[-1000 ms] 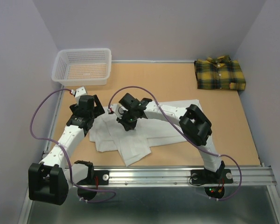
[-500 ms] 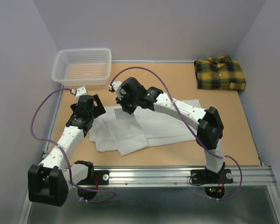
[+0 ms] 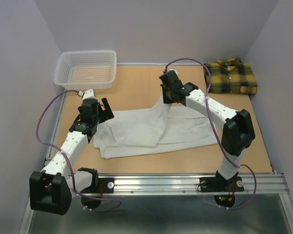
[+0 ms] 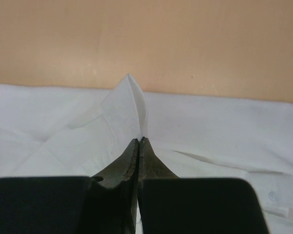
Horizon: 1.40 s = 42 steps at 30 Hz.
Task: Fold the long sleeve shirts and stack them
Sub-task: Fold the shirt
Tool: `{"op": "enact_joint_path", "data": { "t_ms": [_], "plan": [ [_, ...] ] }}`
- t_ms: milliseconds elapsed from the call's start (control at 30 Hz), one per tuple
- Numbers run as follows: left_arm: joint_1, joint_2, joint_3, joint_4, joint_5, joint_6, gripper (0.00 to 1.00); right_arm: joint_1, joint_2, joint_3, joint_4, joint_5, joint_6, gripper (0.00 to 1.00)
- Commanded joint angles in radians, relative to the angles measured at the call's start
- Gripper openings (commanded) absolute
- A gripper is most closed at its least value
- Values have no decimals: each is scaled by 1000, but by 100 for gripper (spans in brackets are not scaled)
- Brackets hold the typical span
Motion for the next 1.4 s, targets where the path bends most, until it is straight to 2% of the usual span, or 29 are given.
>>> {"op": "enact_joint_path", "data": {
  "t_ms": [0,700,1033,1367],
  "plan": [
    [0,14,15,31,37,21,97,-34,-85,-92,14,96,148,1],
    [0,53,20,17,74,20,97,-212,-260,-476,61,199,379,1],
    [0,57,21,10,63,20,97,-257,-318,-603,112,254,439,1],
    [0,64,23,9,74,18,97,-274,-317,-649,163,260,441,2]
  ]
}}
